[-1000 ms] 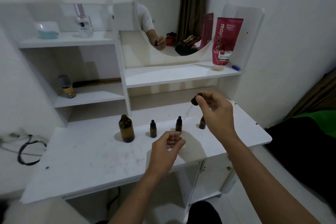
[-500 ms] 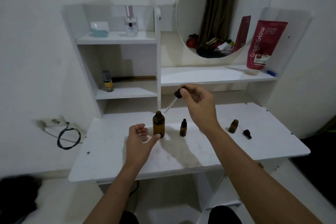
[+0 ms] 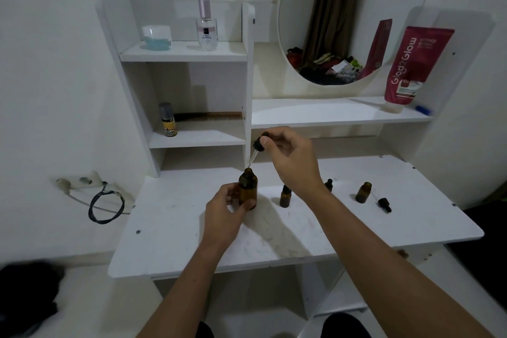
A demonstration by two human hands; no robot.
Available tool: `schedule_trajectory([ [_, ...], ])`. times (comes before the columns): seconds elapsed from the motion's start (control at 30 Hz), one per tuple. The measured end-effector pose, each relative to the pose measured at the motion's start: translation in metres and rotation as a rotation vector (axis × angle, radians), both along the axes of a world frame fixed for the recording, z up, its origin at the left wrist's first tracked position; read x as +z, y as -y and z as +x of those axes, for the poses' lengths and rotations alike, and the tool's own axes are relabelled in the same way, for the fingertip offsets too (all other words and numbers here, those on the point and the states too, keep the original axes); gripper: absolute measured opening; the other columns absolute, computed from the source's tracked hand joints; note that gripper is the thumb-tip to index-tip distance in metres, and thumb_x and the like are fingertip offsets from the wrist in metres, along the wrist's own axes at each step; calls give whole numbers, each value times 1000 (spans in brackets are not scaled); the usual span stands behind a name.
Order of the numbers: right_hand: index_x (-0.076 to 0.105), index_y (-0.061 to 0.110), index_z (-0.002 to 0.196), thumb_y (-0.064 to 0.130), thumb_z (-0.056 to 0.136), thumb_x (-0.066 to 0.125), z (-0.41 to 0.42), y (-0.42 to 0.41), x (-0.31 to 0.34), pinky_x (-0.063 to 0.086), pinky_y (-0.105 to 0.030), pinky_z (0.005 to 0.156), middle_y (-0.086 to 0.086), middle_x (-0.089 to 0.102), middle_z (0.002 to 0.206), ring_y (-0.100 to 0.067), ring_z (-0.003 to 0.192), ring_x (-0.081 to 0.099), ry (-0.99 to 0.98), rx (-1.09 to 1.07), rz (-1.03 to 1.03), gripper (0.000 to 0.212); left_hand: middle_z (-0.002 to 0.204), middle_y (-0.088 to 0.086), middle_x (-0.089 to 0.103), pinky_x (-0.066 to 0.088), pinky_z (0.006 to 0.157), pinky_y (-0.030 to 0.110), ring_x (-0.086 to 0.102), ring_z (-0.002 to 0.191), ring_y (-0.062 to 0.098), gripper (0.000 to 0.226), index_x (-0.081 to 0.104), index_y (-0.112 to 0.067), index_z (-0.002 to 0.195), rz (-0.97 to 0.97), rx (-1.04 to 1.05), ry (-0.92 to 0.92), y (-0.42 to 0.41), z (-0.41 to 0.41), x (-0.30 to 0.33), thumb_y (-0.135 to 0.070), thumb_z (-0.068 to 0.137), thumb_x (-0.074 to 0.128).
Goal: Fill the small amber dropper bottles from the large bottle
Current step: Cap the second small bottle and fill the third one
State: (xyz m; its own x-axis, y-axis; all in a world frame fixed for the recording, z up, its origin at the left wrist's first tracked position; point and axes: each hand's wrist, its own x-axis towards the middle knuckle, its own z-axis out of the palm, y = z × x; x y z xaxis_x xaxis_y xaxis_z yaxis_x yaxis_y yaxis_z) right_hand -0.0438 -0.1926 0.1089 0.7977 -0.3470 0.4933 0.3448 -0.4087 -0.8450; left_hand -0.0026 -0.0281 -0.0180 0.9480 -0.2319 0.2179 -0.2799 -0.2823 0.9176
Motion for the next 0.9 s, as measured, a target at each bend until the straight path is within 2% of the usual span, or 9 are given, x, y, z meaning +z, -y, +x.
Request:
schedule_trajectory([
  [0.13,76,20,110,12,99,72,-3,0,7,57,-20,94,17,79,99,-6,100,76,106,-14,-1,13,107,-26,63,42,85,8,60,101,-1,43,59,-35,118,18,5,-9,-1,0,0,-38,83,84],
  [0.2,76,21,110,13,99,72,-5,2,8,57,-19,93,19,78,99,-6,100,76,123,-18,-8,14,105,-29,62,39,83,5,59,99,-2,43,58,-35,118,29,7,-16,0,0,0,-40,83,83],
  [0.3,76,17,111,11,99,73,-8,4,4,59,-26,94,12,79,101,-9,100,77,118,-36,-63,14,110,-22,62,38,84,6,58,102,3,47,60,-29,124,50,13,-16,1,-1,0,-41,84,81],
  [0.4,76,15,112,10,98,73,-7,3,-1,60,-26,94,9,79,101,-8,99,77,95,-44,-103,15,114,-19,64,41,89,12,59,105,5,49,61,-27,126,51,12,-11,2,-1,0,-41,84,81],
  [0.5,77,14,113,12,98,74,-2,-2,-6,60,-23,93,8,78,101,-7,98,76,42,-35,-131,15,115,-17,65,43,91,16,59,106,7,49,61,-24,128,59,12,-11,1,-2,0,-38,85,81],
  [0.6,78,15,109,15,97,76,4,-6,-14,57,-14,87,15,76,96,1,93,74,-28,-22,-178,12,114,-18,66,43,85,6,60,102,2,46,62,-25,125,51,3,-14,0,-2,1,-35,86,82],
  [0.67,78,11,107,15,97,75,8,-8,-20,55,-10,84,9,77,94,-1,90,73,-75,-11,-213,11,112,-19,66,41,83,4,59,102,0,45,62,-25,124,46,1,-16,0,-3,1,-35,85,82],
  [0.8,79,8,95,11,96,77,10,-9,-30,51,-5,79,1,79,90,2,81,70,-128,-31,-266,4,111,-20,65,42,88,9,60,104,5,46,61,-27,125,45,5,-16,0,-2,-1,-35,85,82],
  [0.9,77,8,90,8,95,77,10,-10,-34,50,-4,77,0,78,88,6,78,68,-140,-37,-281,5,113,-19,65,48,96,21,61,105,7,46,61,-27,126,47,10,-13,1,-1,-2,-35,85,82],
])
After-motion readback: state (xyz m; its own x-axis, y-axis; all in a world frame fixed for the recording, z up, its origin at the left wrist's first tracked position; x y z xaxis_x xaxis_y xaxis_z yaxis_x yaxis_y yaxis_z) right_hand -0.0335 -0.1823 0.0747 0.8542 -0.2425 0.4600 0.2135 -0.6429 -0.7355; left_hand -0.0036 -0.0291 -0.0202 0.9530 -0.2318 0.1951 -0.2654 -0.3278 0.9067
